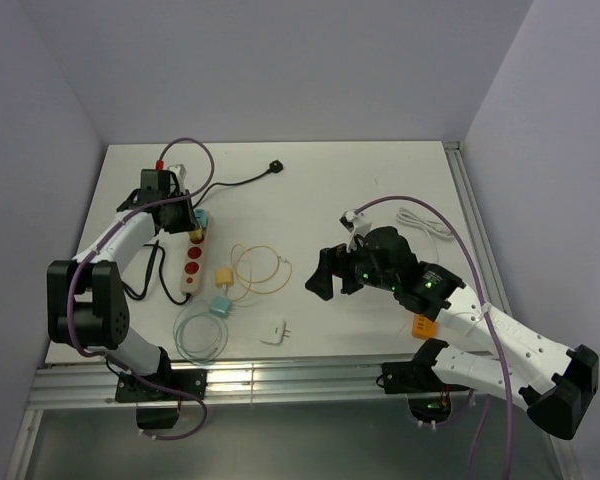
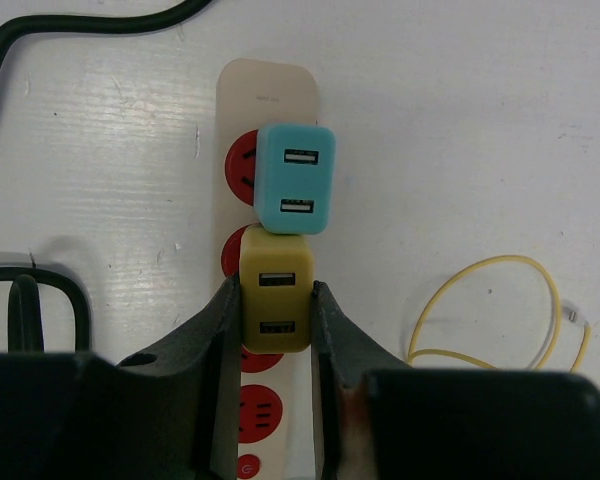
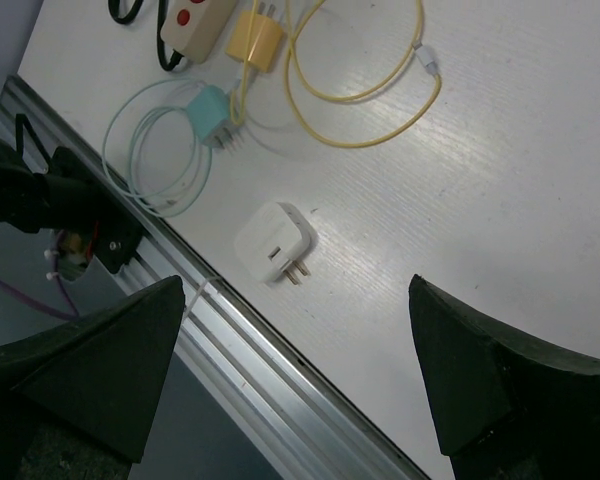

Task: Insert the plug

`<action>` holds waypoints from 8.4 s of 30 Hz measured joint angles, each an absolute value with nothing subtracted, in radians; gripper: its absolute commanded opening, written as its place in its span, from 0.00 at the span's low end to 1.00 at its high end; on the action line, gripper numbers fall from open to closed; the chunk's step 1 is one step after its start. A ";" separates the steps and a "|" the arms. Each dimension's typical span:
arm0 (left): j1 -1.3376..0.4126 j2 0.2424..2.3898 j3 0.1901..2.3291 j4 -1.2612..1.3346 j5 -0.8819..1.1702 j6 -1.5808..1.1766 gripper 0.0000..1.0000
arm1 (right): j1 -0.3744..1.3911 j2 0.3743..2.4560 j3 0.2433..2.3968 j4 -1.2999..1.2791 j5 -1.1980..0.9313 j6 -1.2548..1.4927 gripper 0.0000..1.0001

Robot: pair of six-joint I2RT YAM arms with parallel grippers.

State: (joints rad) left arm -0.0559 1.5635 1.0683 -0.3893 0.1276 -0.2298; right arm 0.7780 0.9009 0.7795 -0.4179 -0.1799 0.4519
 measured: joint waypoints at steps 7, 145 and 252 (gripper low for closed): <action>-0.057 1.570 1.076 -0.394 0.131 -0.226 0.00 | 0.778 0.901 0.780 -0.411 -0.184 0.452 1.00; -0.212 1.638 0.991 -0.126 0.112 -0.752 0.00 | 0.765 0.838 0.710 -0.360 -0.252 0.501 1.00; -0.535 0.877 0.545 -0.689 -0.091 -1.067 0.65 | 0.793 1.011 0.674 -0.260 -0.266 0.588 0.99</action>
